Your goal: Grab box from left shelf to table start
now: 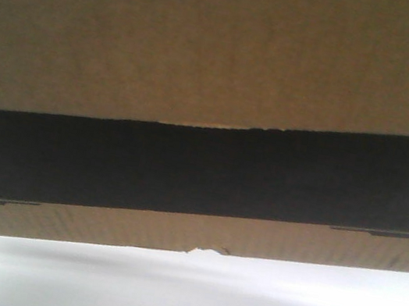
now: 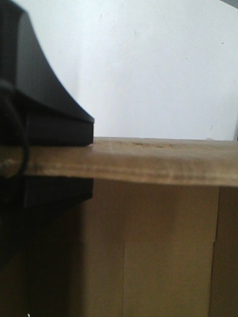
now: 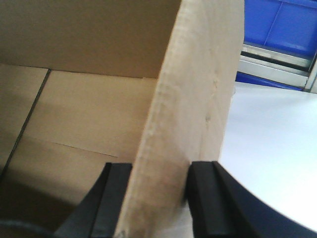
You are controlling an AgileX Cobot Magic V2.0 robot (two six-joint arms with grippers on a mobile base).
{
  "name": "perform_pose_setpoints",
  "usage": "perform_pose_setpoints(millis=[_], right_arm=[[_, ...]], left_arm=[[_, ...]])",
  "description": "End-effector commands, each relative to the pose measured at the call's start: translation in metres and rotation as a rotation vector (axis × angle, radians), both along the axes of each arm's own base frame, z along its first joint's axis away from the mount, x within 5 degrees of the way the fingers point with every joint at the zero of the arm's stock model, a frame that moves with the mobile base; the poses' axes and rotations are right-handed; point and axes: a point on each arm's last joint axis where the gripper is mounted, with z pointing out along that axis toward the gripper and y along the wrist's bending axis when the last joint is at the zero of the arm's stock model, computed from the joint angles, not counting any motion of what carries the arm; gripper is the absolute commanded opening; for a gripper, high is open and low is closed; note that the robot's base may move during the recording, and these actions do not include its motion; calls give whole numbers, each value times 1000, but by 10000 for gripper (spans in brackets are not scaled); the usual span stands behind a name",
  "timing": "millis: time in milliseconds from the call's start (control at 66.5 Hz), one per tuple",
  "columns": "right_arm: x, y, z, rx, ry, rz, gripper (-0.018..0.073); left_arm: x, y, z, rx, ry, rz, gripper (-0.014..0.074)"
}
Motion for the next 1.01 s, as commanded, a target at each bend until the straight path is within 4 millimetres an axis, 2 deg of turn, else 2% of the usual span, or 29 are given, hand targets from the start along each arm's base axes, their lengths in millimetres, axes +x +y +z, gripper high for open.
perform_pose_setpoints(millis=[0, 225, 601, 707, 842, 992], right_arm=[[-1, 3, 27, 125, -182, 27, 58], [-1, 3, 27, 125, -181, 28, 58], [-2, 3, 26, 121, -170, 29, 58], [0, 4, 26, 115, -155, 31, 58], [17, 10, 33, 81, -67, 39, 58], [55, 22, 38, 6, 94, 44, 58]], left_arm=[[3, -8, 27, -169, -178, -40, -99], [5, -7, 36, -205, -282, -25, -99], [5, -7, 34, -199, -264, -28, -99], [7, -4, 40, -152, -309, -11, -99], [17, -2, 62, -25, -280, 6, -99], [50, -9, 80, 23, -111, -7, -99]])
